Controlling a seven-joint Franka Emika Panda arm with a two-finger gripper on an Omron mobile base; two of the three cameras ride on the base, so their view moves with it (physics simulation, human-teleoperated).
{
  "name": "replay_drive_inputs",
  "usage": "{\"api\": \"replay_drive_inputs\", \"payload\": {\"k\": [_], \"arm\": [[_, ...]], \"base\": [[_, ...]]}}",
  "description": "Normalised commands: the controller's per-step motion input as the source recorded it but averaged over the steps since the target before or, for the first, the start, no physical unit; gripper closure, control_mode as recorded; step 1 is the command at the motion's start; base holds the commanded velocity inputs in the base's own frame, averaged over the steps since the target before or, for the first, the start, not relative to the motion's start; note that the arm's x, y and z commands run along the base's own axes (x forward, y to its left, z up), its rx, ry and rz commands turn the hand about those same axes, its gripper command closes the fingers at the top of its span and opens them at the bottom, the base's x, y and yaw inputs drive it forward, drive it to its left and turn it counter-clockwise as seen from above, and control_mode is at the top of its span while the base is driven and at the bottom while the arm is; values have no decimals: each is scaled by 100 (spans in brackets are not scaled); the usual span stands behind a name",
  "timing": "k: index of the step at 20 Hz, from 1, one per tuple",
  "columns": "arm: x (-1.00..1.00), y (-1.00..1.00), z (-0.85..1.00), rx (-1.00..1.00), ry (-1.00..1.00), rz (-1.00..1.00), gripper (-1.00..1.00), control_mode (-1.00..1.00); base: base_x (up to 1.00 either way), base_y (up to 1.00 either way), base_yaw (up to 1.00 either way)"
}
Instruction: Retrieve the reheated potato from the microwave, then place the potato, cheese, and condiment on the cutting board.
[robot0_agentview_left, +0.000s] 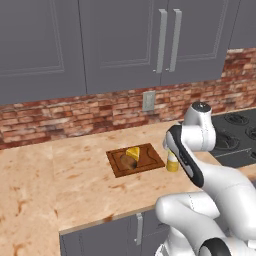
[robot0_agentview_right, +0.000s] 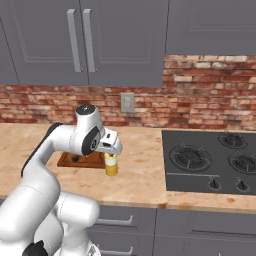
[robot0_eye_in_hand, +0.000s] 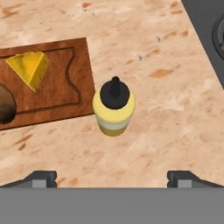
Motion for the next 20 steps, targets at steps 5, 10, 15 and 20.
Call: {"api": "replay_drive_inputs", "payload": {"k": [5, 10, 15, 20], "arm": [[9, -10, -6, 0, 0, 0, -100, -100], [4, -6, -8, 0, 0, 0, -100, -100], [8, 1, -12, 0, 0, 0, -100, -100], [11, 0, -8, 0, 0, 0, -100, -100]], "base": [[0, 0, 0], [0, 0, 0], [0, 0, 0], [0, 0, 0]]}}
